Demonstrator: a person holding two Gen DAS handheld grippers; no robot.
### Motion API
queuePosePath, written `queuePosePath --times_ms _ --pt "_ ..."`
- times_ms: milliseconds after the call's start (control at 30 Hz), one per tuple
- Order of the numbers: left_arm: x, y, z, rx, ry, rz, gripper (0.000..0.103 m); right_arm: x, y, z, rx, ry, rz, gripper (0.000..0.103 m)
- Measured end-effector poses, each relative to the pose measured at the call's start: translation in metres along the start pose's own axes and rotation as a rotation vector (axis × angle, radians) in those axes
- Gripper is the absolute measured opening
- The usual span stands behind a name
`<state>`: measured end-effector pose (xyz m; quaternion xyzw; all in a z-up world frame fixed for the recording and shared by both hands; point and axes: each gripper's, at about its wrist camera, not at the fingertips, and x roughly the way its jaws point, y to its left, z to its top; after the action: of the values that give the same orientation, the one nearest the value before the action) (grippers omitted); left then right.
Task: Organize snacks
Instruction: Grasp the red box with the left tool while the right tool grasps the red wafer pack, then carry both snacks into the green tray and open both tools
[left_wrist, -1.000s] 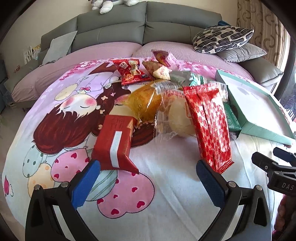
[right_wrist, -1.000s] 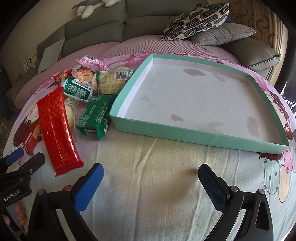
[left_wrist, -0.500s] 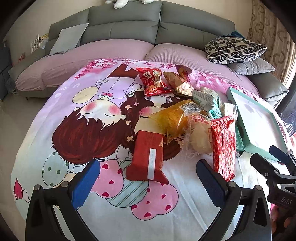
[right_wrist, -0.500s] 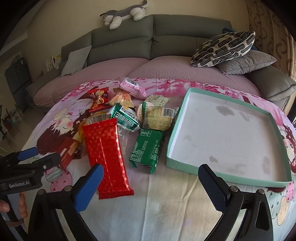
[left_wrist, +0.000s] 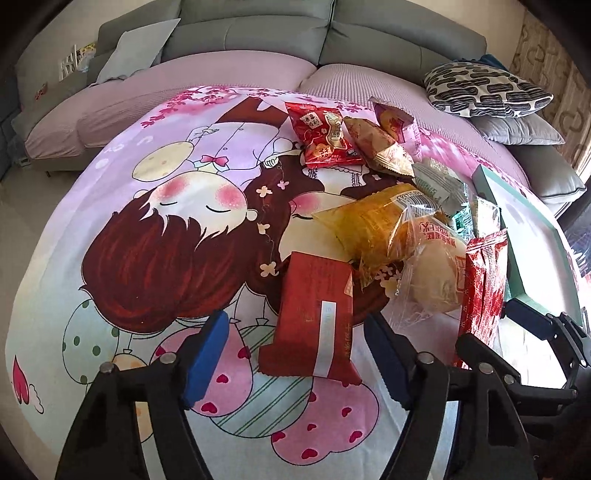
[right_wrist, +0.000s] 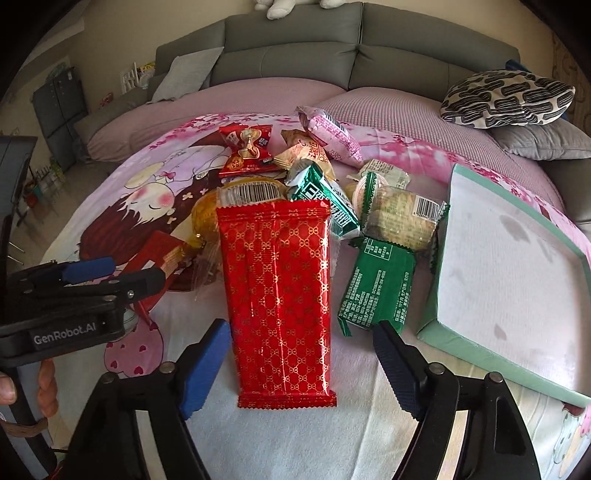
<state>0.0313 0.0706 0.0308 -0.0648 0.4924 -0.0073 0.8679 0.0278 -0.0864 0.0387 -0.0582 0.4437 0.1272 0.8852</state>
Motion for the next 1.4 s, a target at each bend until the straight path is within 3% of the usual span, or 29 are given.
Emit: queuePosePath --times_ms 133,200,500,1067,1267,1400 --pt "0.005 0.0 -0.001 -0.005 0.017 -0.009 0.058 0.003 0.008 0.001 -0.036 0.004 -0.021 0.071" --pt "0.006 -0.001 -0.002 -0.002 0.02 -0.018 0.053 0.006 0.01 0.001 -0.043 0.017 -0.002 0.058" --pt "0.002 -0.004 -0.002 0.004 0.004 -0.009 0.042 0.006 0.003 0.001 -0.002 0.016 0.017 0.048" --pt "-0.042 0.0 0.016 -0.08 -0.076 -0.046 0.041 -0.033 -0.016 0.024 0.073 -0.063 0.033 0.047" --pt "-0.059 -0.028 0.041 -0.059 -0.121 -0.061 0.041 -0.042 -0.048 0.04 0.146 -0.092 0.041 0.047" --pt "-0.064 -0.062 0.059 -0.022 -0.137 -0.096 0.041 -0.051 -0.081 0.048 0.206 -0.122 -0.003 0.047"
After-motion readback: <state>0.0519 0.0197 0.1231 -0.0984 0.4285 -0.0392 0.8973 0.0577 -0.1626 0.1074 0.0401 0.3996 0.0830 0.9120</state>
